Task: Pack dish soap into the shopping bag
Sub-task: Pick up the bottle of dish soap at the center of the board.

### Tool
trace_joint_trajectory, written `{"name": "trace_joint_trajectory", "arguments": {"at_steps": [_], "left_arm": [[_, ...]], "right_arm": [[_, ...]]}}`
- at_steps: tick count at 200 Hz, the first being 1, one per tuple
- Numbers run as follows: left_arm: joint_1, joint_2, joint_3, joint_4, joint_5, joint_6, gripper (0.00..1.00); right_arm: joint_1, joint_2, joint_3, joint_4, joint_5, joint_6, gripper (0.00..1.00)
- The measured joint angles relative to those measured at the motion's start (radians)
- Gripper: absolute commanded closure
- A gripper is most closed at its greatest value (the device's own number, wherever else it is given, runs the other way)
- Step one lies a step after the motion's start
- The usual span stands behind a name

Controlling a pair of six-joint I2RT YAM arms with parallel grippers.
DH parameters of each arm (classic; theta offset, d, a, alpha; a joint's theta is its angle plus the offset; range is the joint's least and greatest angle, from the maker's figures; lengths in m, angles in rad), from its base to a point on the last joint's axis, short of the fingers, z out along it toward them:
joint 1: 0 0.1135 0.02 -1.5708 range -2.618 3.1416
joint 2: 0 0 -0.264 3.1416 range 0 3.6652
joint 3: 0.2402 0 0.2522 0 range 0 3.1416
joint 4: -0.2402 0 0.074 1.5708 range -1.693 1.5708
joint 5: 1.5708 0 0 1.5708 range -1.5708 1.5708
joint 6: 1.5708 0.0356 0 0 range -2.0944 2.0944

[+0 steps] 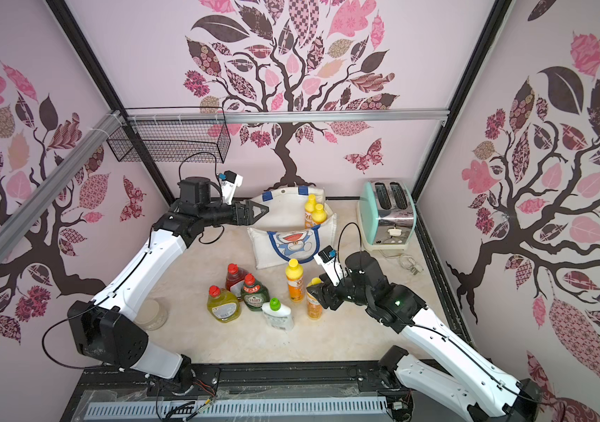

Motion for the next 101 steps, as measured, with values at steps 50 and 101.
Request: {"name": "trace_joint_trajectory", "arguments": {"at_steps": [50, 101], "left_arm": [[0.000, 0.008, 0.000, 0.000, 0.004, 0.000, 0.02], [0.000, 0.009, 0.000, 0.000, 0.004, 0.000, 0.02]], "right_arm": [[0.006, 0.001, -0.020, 0.014, 0.003, -0.004, 0.43], [0.011, 0.001, -0.031, 0.023, 0.005, -0.008, 0.49]]}}
